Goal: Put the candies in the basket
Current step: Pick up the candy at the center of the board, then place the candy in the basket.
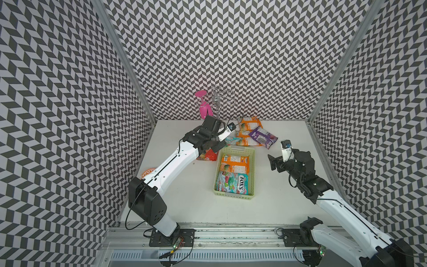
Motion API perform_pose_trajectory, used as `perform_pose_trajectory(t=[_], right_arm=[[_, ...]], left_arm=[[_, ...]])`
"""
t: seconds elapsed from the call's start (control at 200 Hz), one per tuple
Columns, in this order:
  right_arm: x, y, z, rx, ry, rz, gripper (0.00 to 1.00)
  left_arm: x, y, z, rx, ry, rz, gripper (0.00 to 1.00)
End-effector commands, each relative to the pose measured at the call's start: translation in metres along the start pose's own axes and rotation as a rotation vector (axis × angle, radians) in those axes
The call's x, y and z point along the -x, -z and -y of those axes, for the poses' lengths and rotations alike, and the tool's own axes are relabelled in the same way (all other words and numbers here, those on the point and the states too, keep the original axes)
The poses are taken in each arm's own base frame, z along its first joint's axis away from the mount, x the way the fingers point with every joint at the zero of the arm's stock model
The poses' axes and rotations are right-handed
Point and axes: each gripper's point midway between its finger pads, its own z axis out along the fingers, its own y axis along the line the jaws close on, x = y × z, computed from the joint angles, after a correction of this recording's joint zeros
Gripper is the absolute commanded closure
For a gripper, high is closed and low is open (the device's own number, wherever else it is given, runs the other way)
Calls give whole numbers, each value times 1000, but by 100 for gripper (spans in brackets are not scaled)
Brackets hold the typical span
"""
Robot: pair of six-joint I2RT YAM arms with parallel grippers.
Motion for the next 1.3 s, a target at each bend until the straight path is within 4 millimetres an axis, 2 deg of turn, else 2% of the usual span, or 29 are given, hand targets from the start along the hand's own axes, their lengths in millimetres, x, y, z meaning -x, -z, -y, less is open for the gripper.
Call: perform_pose_trajectory(t=[0.0, 0.185, 0.265, 0.36, 0.446, 0.561, 0.661, 0.831, 0.876, 0.941, 0.981, 1.126, 1.197, 1.282, 1.292], right_arm=[[13, 0, 4, -14, -12, 50, 1], [15, 1, -1, 11, -23, 66, 1], [11, -2, 1, -3, -17, 42, 1], [13, -1, -1, 10, -18, 49, 1], [14, 0, -3, 22, -23, 58, 1], [8, -2, -6, 38, -21, 38, 1], [15, -1, -12, 78, -30, 58, 1], [8, -6, -17, 99, -17, 13, 1], [9, -4, -20, 121, -17, 24, 1], [10, -2, -25, 150, -14, 30, 1], [10, -3, -26, 158, -7, 22, 3], [8, -2, -35, 208, 27, -22, 9], [10, 1, -41, 236, 36, -18, 10], [9, 3, -42, 241, 38, -36, 10], [9, 4, -49, 279, 47, -34, 12]], left_arm=[[15, 17, 9, -25, 23, 59, 100], [15, 7, 36, -75, -1, 48, 100], [12, -3, 34, -55, 15, 21, 100], [10, -4, 27, -15, 24, 11, 100], [7, -6, 28, -11, 30, 1, 100], [-4, -16, 40, -33, 19, -30, 100], [-16, -27, 53, -47, 6, -70, 100], [-27, -38, 61, -30, 6, -107, 100], [-30, -41, 66, -45, 13, -115, 93], [-31, -45, 76, -78, 23, -120, 72], [-29, -45, 82, -89, 17, -117, 63], [-9, -22, 96, -173, 11, -39, 29], [1, -8, 99, -222, 14, 4, 22], [5, 5, 93, -230, 13, 33, 17], [5, 5, 91, -227, 14, 34, 17]])
